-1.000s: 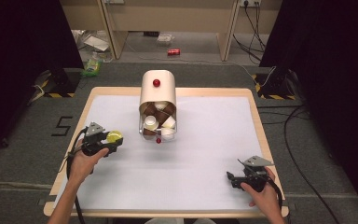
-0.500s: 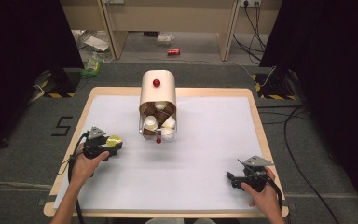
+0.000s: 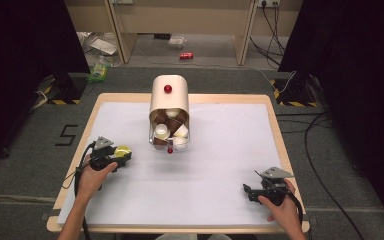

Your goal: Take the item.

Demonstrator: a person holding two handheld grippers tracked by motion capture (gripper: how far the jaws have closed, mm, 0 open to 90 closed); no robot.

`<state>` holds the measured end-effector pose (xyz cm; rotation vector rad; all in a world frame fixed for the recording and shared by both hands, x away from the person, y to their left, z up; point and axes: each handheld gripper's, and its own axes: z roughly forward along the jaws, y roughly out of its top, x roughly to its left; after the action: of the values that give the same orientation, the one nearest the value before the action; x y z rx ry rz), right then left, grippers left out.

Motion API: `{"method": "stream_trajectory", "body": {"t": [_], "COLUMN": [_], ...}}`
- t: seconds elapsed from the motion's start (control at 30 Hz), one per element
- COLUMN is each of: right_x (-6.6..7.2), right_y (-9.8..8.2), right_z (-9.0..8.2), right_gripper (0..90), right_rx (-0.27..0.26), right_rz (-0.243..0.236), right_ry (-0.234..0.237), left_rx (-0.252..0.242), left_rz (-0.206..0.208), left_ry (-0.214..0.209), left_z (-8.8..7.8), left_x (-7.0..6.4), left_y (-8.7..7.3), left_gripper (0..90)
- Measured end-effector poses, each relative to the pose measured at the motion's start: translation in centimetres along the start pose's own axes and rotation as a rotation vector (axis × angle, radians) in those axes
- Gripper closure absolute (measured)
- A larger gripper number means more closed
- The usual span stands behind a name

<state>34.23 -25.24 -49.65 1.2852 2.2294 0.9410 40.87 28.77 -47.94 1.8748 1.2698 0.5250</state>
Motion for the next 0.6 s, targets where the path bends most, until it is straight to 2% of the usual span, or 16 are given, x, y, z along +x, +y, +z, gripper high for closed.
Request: {"method": "stream_trajectory", "body": {"t": [0.6], "right_x": [0.00], "right_y": [0.00], "right_z": [0.00], "right_gripper": [13.4], "right_rx": [0.000], "right_rz": [0.000], "right_ry": [0.001], "left_rx": [0.024], "left_rz": [-0.012], "left_ry": [0.016], "left_z": [0.71], "left_x": [0.59], "left_y": [-0.37], "left_gripper": [39.9]}}
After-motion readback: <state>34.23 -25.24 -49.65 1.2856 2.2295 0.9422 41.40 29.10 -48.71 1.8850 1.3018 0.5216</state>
